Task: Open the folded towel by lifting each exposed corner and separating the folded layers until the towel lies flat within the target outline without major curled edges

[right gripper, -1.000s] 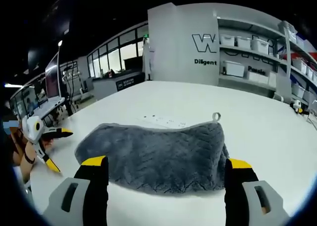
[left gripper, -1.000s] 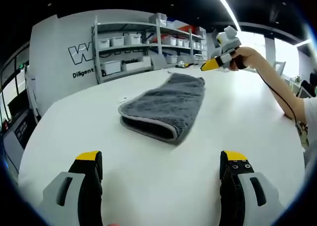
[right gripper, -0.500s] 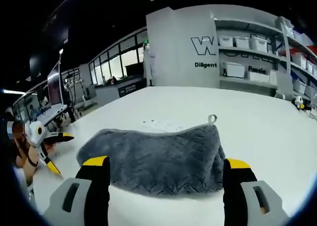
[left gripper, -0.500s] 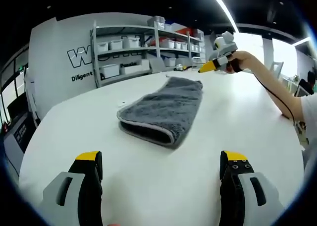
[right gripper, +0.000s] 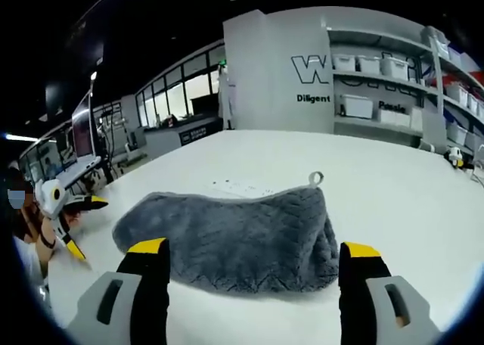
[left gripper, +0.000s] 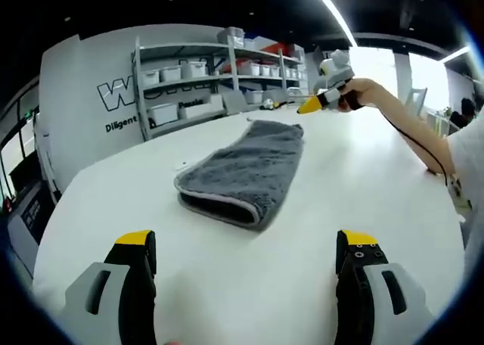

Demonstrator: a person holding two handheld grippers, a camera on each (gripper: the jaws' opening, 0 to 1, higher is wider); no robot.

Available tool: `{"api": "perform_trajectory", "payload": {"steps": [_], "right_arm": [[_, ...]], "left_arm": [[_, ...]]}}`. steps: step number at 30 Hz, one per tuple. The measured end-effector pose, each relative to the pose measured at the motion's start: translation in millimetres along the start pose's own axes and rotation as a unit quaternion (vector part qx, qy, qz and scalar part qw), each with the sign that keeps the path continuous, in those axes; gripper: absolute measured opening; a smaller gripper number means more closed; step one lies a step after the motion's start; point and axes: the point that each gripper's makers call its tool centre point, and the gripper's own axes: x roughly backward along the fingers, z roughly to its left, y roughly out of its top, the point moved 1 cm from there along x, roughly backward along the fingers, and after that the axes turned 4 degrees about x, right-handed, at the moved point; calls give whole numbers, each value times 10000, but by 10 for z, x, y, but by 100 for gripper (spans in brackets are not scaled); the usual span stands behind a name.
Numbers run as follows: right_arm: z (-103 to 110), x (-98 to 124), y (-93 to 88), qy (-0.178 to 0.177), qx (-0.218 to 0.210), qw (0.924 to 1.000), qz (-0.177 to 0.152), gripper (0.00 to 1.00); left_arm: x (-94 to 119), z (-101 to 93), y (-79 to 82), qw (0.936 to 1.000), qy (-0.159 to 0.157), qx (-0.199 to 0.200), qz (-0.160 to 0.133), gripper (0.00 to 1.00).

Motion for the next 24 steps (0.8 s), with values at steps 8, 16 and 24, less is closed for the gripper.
{"api": "perform_trajectory", "payload": {"steps": [8, 16, 24], "right_arm": [[26, 51, 75, -20, 249, 9996, -160, 90], [-170, -36, 170, -76, 372, 9984, -421, 88], [-381, -201, 284, 126, 532, 9964, -651, 82]], "left_arm": [[3, 50, 0, 10000, 68, -30, -8, 97], [25, 101, 20, 9998, 87, 133, -87, 97], [18, 185, -4, 9997, 125, 199, -74, 97]]}}
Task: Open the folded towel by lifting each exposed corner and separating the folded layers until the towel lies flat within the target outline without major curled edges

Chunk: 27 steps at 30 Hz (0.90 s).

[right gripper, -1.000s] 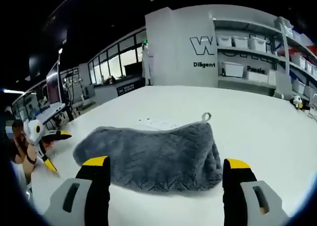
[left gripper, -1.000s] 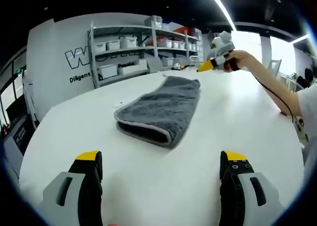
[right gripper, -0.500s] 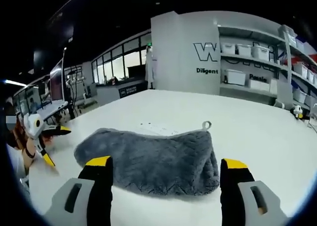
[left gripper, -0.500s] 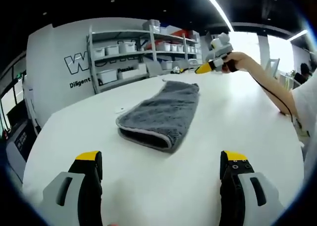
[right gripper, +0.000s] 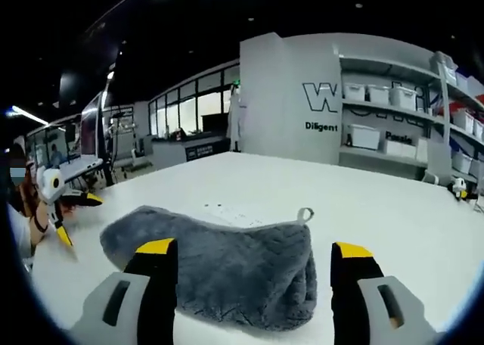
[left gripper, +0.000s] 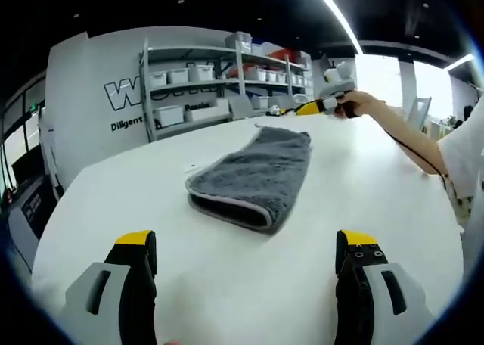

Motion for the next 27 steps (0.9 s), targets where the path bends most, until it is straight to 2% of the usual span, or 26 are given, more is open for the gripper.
{"api": "perform_trajectory", "payload": {"steps": [3, 10, 13, 16, 21, 27], "right_arm": [[-161, -51, -10, -67, 392, 9991, 179, 80], [-321, -190, 1, 248, 333, 9990, 156, 74], [-347, -264, 10, 555, 200, 9983, 20, 67], [-440, -320, 8, 561, 184, 9983, 28, 61], [-522, -457, -14, 864, 233, 9959, 100, 60], [-573, -595, -64, 1005, -17, 9948, 180, 58]], "left_arm": [[3, 6, 6, 10000, 2, 33, -17, 97], [9, 10, 27, 9999, 23, -98, -52, 97], [19, 39, 40, 9999, 62, -109, -77, 97], [22, 62, 42, 9998, 100, -121, -77, 97], [25, 97, 48, 9997, 163, -180, -76, 97], [22, 125, 43, 9996, 194, -201, -57, 97]]}}
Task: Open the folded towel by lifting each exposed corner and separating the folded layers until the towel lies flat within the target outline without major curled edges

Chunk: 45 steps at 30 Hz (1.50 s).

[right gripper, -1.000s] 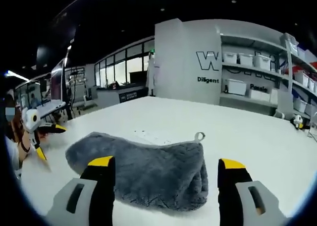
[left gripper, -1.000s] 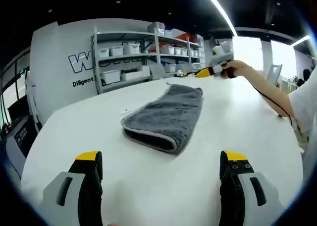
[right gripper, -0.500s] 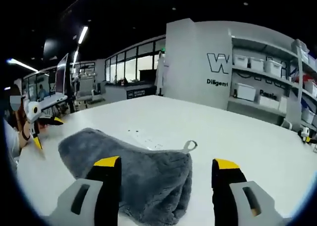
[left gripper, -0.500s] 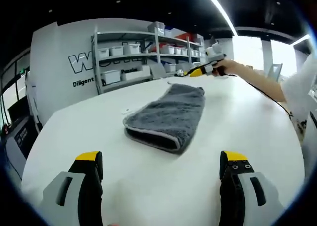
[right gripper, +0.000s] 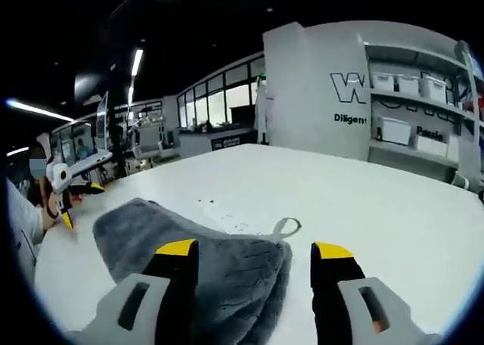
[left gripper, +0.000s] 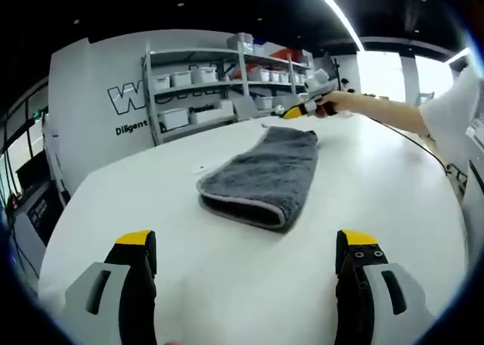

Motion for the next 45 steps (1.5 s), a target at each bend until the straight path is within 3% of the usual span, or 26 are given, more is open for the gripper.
{"api": "perform_trajectory", "payload": {"steps": [7, 16, 24, 29, 38, 45], "right_arm": [[-123, -164, -64, -18, -267, 9996, 74, 53], [87, -294, -209, 42, -523, 9985, 148, 49], [4, -372, -348, 36, -490, 9981, 385, 40], [34, -372, -295, 51, -467, 9986, 243, 33], [29, -388, -255, 151, -216, 9993, 283, 18], [41, -350, -117, 262, -38, 9995, 190, 3]], "left_arm": [[4, 37, -5, 10000, 71, -30, 14, 97], [11, 80, -18, 9999, 147, -30, 37, 97], [9, 82, -39, 9998, 159, -41, 78, 97], [17, 88, -37, 9998, 166, -27, 67, 97], [19, 86, -48, 9998, 171, -22, 81, 97], [31, 107, -44, 9997, 226, -52, 81, 97]]}}
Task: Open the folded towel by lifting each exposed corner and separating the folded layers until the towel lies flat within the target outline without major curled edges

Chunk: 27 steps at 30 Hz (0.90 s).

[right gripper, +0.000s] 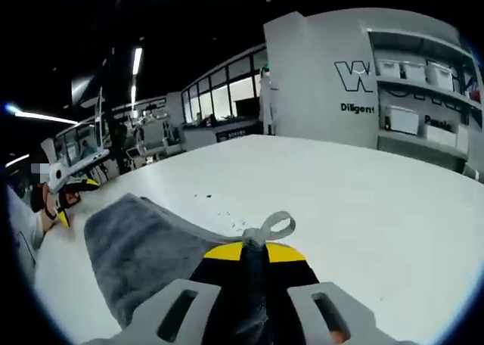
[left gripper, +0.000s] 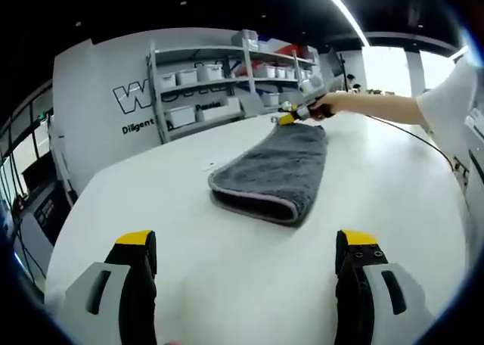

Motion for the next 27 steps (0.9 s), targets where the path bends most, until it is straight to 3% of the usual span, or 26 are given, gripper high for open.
{"api": "perform_trajectory", "payload": {"steps": [12, 27], "right_arm": [[107, 90, 176, -16, 458, 9989, 15, 1], [340, 285, 480, 41, 762, 9966, -302, 1]], "left_arm": [[22, -2, 35, 10000, 23, -25, -58, 97], [39, -19, 89, 9999, -3, -54, -129, 97]]}}
